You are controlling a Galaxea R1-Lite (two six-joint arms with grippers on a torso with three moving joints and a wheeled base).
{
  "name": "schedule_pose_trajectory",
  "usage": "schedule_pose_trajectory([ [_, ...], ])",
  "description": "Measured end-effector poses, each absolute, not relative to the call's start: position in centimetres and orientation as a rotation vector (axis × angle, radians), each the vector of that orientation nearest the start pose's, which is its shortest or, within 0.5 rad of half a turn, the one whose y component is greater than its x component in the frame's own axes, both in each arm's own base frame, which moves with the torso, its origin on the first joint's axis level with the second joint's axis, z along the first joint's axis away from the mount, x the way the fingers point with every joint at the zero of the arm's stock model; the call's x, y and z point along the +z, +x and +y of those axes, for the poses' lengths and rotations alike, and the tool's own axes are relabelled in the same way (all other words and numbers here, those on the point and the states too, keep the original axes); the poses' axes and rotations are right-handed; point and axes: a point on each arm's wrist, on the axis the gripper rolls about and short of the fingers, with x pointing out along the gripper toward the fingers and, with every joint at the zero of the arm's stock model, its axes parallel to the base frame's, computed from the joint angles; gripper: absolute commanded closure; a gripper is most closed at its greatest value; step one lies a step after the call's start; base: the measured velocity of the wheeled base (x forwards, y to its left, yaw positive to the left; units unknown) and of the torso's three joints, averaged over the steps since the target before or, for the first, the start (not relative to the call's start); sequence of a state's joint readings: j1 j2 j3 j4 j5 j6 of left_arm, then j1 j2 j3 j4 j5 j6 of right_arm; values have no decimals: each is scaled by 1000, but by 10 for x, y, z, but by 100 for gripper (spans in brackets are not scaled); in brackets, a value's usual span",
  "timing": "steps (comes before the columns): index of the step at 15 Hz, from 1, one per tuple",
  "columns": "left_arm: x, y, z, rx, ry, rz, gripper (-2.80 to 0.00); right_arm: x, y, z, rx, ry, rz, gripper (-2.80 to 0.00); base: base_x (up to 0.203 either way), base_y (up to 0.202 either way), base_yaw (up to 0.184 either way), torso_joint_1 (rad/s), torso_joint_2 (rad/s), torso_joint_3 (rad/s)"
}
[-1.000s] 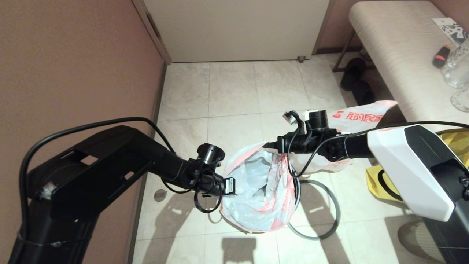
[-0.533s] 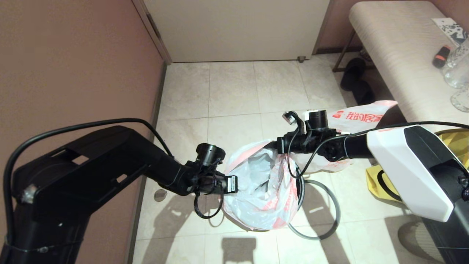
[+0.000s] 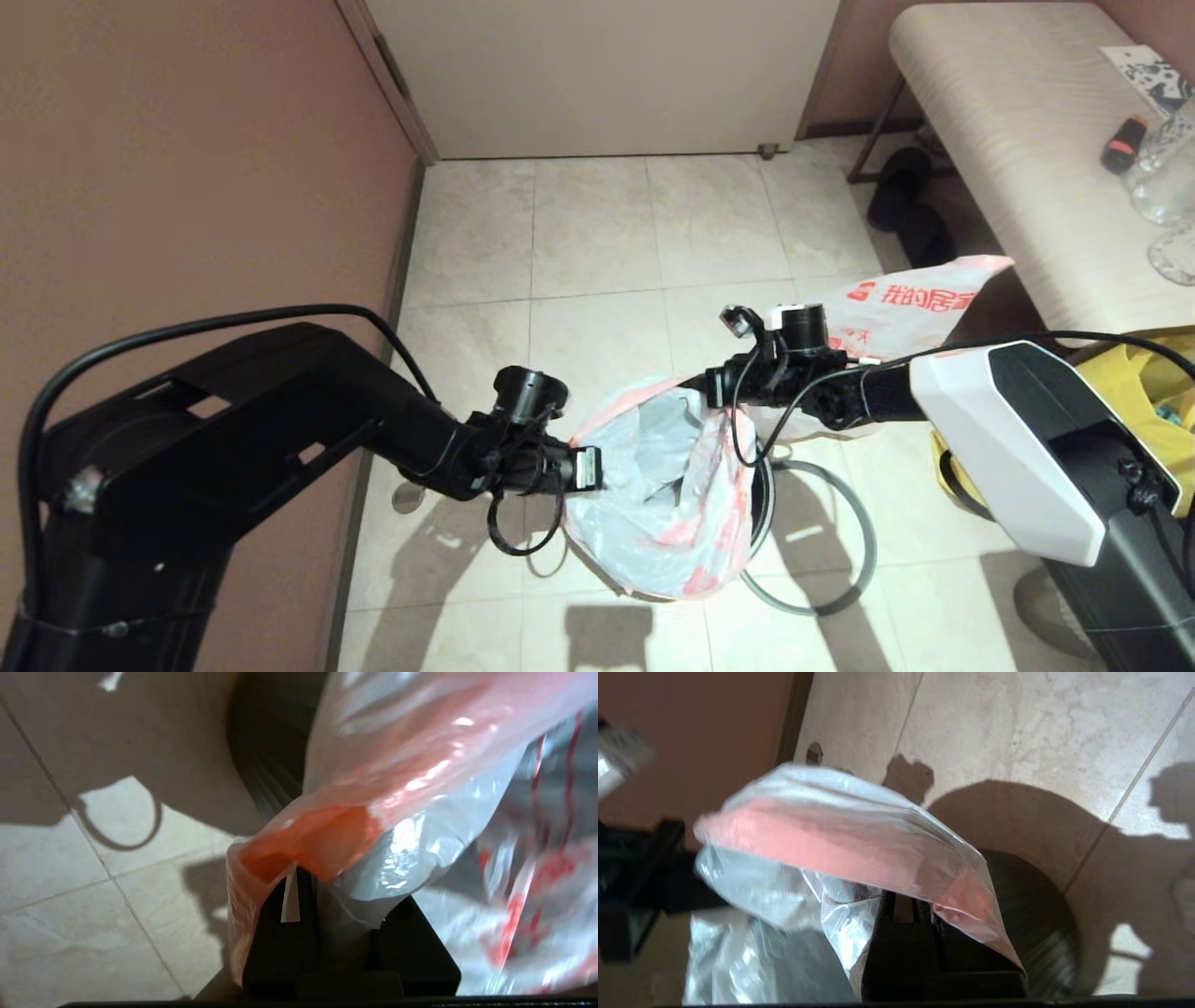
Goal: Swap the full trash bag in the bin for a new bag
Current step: Put the new garbage bag on the trash can
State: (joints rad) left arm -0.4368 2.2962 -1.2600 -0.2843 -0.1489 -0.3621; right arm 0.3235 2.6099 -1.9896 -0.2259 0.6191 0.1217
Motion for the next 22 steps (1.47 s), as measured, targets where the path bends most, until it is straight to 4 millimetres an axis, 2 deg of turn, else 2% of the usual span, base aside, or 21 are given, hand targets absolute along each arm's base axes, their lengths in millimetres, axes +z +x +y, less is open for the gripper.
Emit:
schedule_pose_trajectory([
  [3,50,408,-177,-297,-340,761,0,67,505,180,896,163,488,0,0,0,0,0,0,0],
  [7,45,424,-174,-209,-360,652,0,51,502,177,906,103,549,0,0,0,0,0,0,0],
  [10,42,428,-174,-157,-365,614,0,49,502,177,915,99,562,0,0,0,0,0,0,0],
  [17,61,437,-167,-74,-418,493,0,68,486,176,995,85,646,0,0,0,0,0,0,0],
  [22,67,443,-160,-53,-431,451,0,59,479,184,1039,32,688,0,0,0,0,0,0,0],
])
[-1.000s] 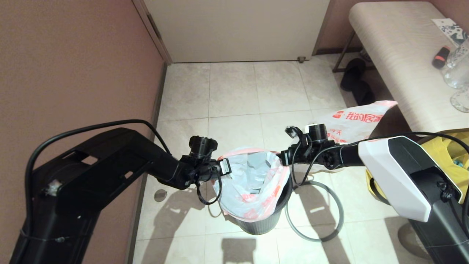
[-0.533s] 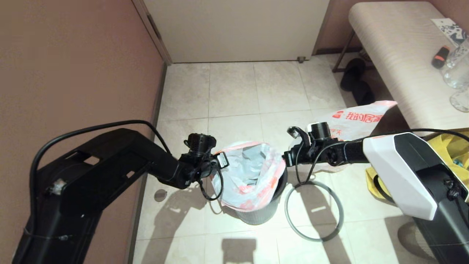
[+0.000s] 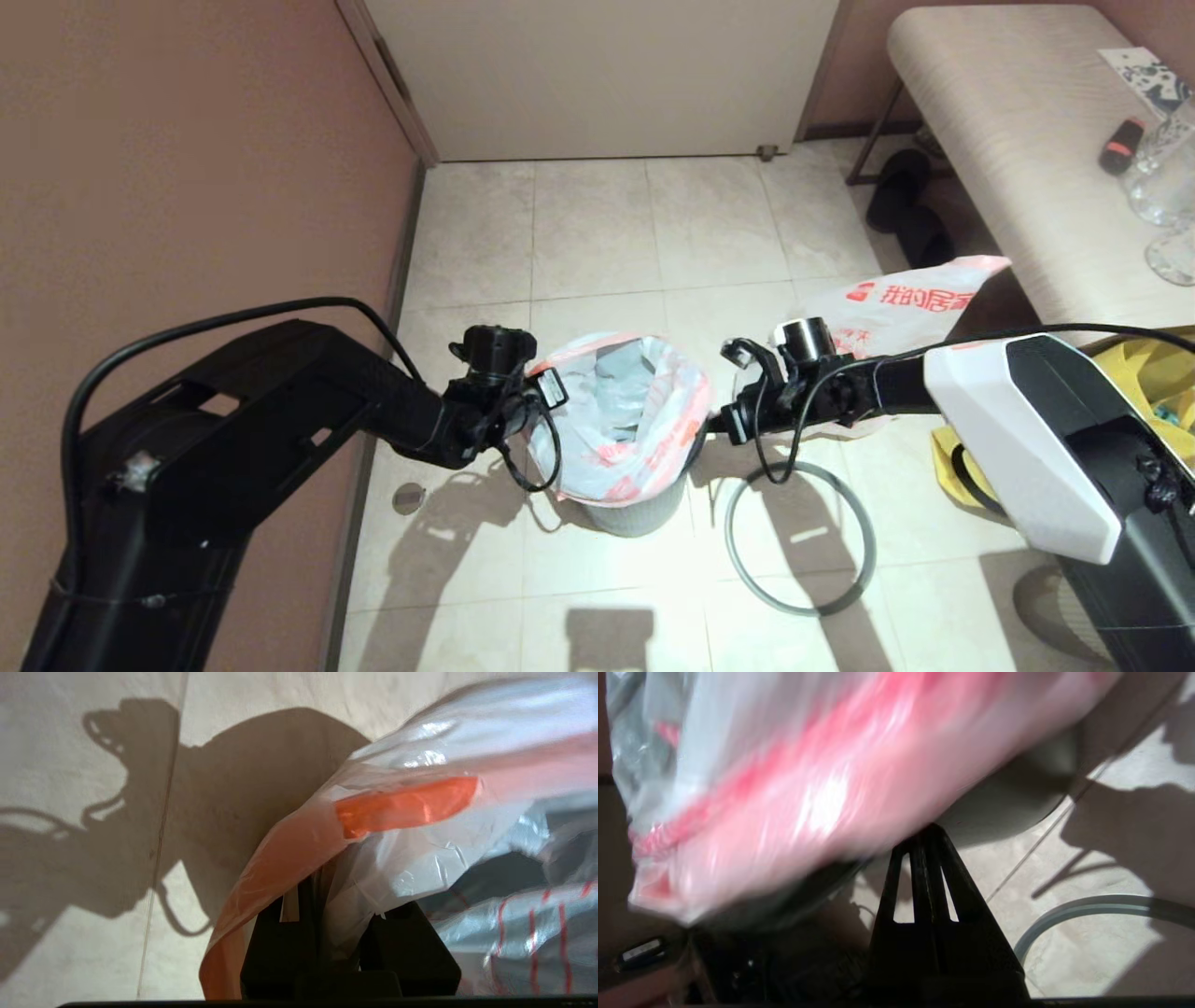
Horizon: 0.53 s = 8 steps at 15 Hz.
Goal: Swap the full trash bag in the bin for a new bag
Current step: Put the new garbage bag on the trash can
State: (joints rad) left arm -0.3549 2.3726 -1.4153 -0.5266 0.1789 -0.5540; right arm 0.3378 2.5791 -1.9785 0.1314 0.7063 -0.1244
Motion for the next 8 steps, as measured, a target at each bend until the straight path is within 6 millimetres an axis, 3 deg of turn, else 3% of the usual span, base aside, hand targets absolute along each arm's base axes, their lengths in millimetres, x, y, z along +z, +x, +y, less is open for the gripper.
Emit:
schedule_pose_trajectory([
  [2,66,443,-162,-46,-434,447,0,56,477,191,1060,24,686,0,0,0,0,0,0,0],
  [4,65,445,-159,-37,-430,442,0,52,482,185,1030,19,676,0,0,0,0,0,0,0],
  [6,63,445,-160,-35,-426,447,0,58,485,184,1025,13,628,0,0,0,0,0,0,0],
  [8,61,445,-160,-37,-422,455,0,72,489,168,998,8,583,0,0,0,0,0,0,0],
])
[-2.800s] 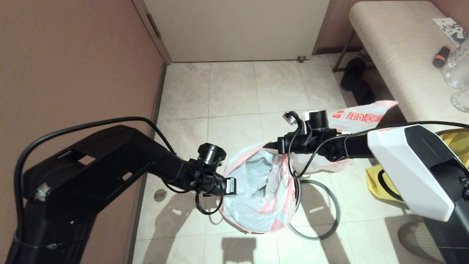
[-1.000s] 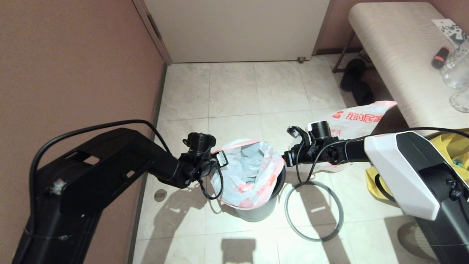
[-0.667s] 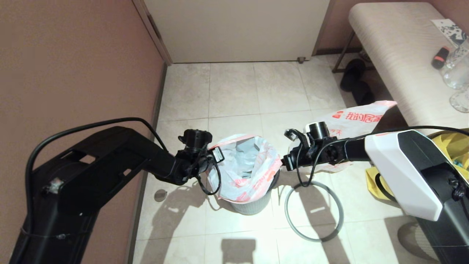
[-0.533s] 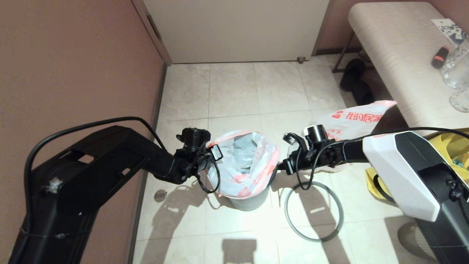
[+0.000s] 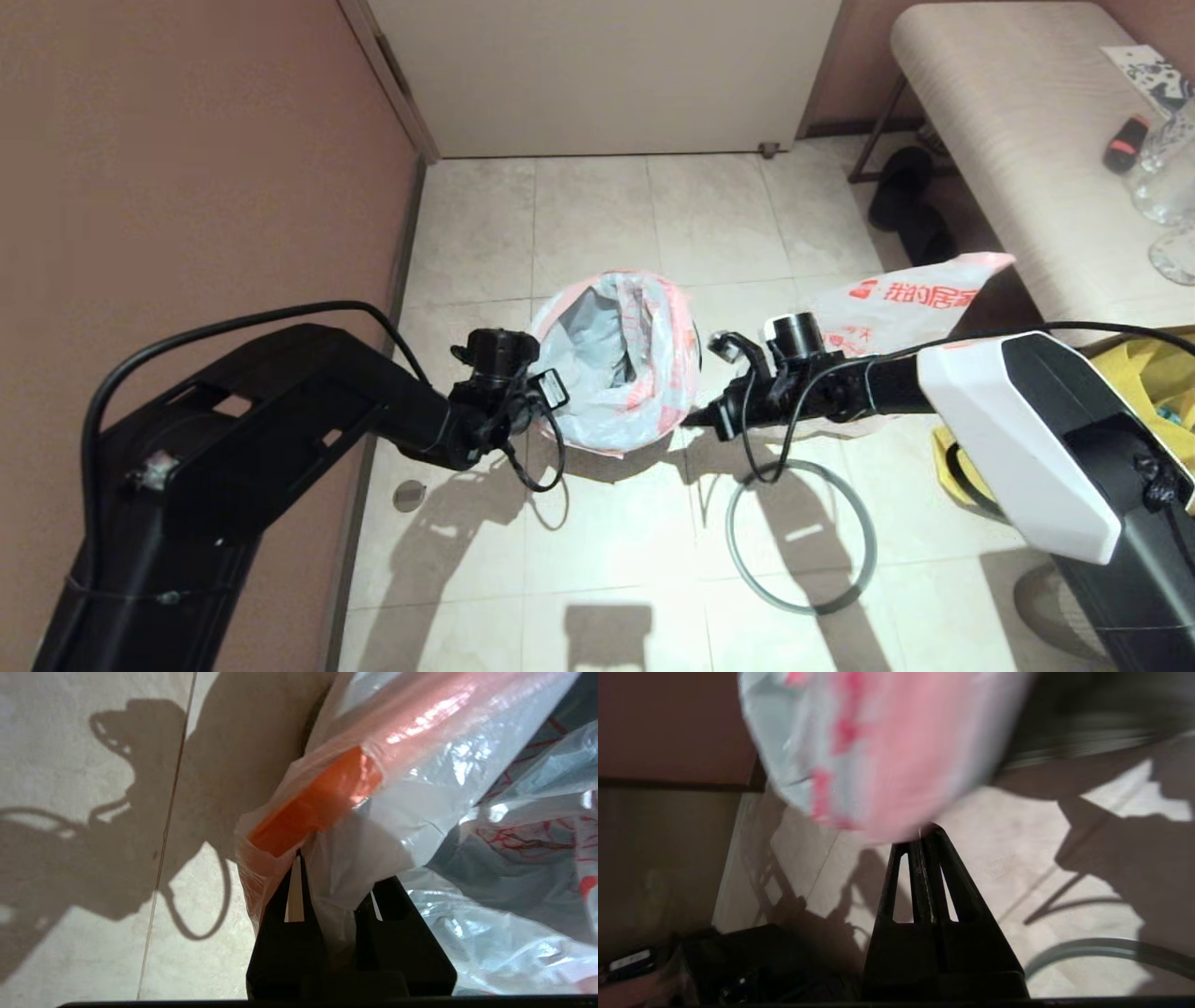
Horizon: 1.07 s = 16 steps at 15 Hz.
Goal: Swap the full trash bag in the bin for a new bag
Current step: Put the new garbage bag on the trash can
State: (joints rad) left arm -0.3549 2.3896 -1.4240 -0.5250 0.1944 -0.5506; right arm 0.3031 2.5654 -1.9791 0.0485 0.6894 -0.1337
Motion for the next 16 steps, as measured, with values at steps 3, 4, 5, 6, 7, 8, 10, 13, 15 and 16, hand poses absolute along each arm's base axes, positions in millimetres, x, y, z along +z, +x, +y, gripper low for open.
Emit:
schedule_pose_trajectory([
  [3,61,443,-161,-38,-414,467,0,100,492,157,961,-1,480,0,0,0,0,0,0,0],
  [4,63,442,-159,-35,-411,472,0,107,492,155,937,-9,446,0,0,0,0,0,0,0],
  [5,65,441,-160,-34,-408,479,0,115,492,152,891,-25,407,0,0,0,0,0,0,0],
  [6,66,440,-161,-37,-402,491,0,124,492,150,840,-42,367,0,0,0,0,0,0,0],
  [7,68,439,-161,-36,-398,501,0,130,489,153,810,-55,346,0,0,0,0,0,0,0],
  [8,72,438,-161,-34,-396,507,0,135,487,154,783,-65,331,0,0,0,0,0,0,0],
  [10,81,434,-162,-35,-391,512,0,146,486,153,731,-82,289,0,0,0,0,0,0,0],
  [13,89,433,-162,-30,-368,492,0,152,480,161,684,-108,281,0,0,0,0,0,0,0],
  [15,94,428,-169,-37,-363,482,0,156,470,171,659,-125,313,0,0,0,0,0,0,0],
  [16,94,425,-173,-48,-360,485,0,158,465,177,638,-141,325,0,0,0,0,0,0,0],
])
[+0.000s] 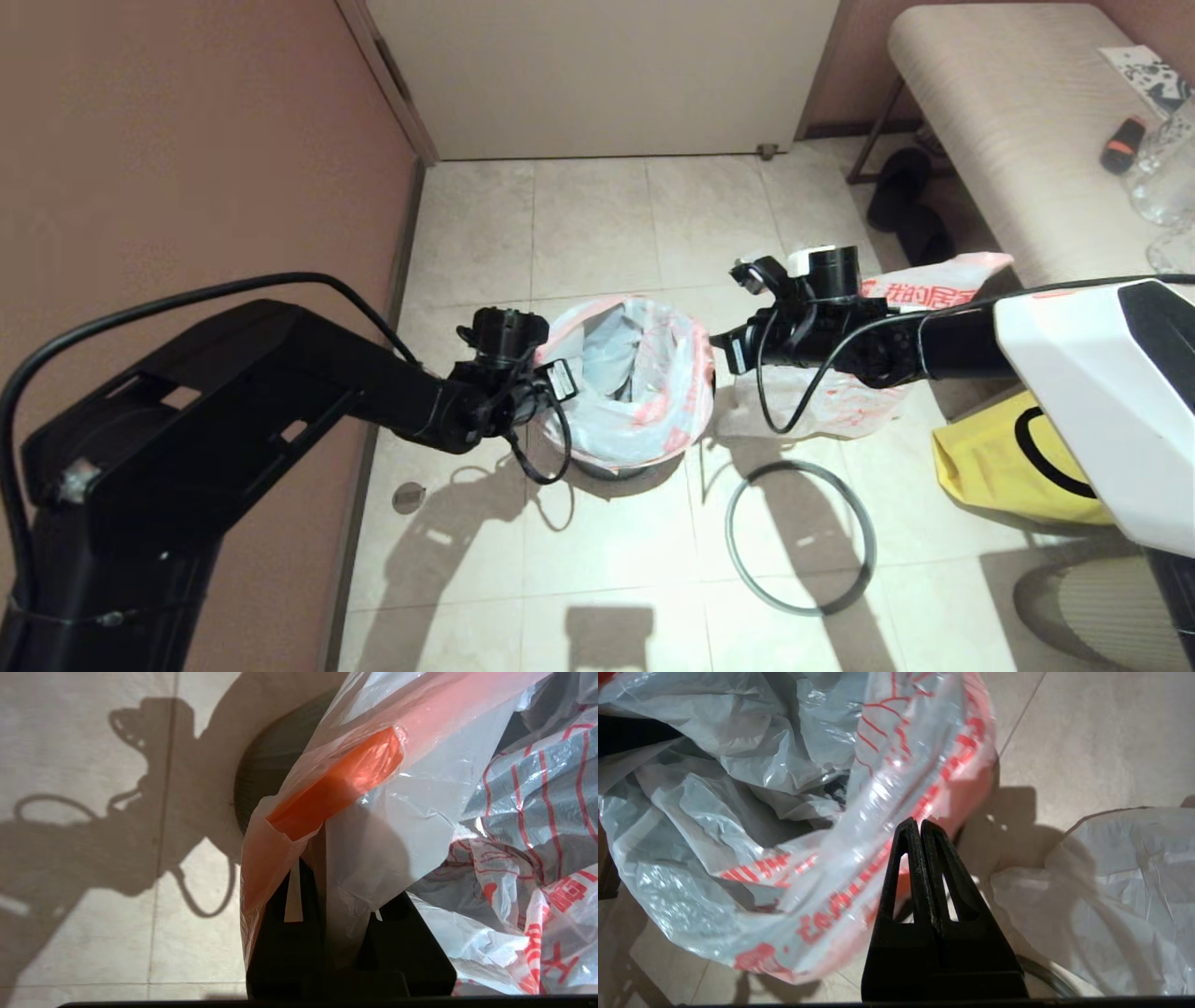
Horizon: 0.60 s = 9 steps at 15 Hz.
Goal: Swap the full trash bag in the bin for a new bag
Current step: Put the new garbage bag on the trash can
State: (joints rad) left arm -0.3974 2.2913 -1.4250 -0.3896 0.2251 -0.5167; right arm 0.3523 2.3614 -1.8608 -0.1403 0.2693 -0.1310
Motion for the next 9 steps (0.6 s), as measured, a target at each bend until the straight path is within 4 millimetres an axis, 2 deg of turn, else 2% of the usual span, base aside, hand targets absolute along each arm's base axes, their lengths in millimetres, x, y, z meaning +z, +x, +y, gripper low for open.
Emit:
schedule_pose_trajectory([
  [3,93,416,-187,-79,-348,500,0,162,456,191,512,-272,315,0,0,0,0,0,0,0],
  [5,92,412,-194,-96,-343,507,0,159,453,189,449,-359,333,0,0,0,0,0,0,0],
  [9,90,412,-194,-96,-341,508,0,150,448,185,449,-438,433,0,0,0,0,0,0,0],
])
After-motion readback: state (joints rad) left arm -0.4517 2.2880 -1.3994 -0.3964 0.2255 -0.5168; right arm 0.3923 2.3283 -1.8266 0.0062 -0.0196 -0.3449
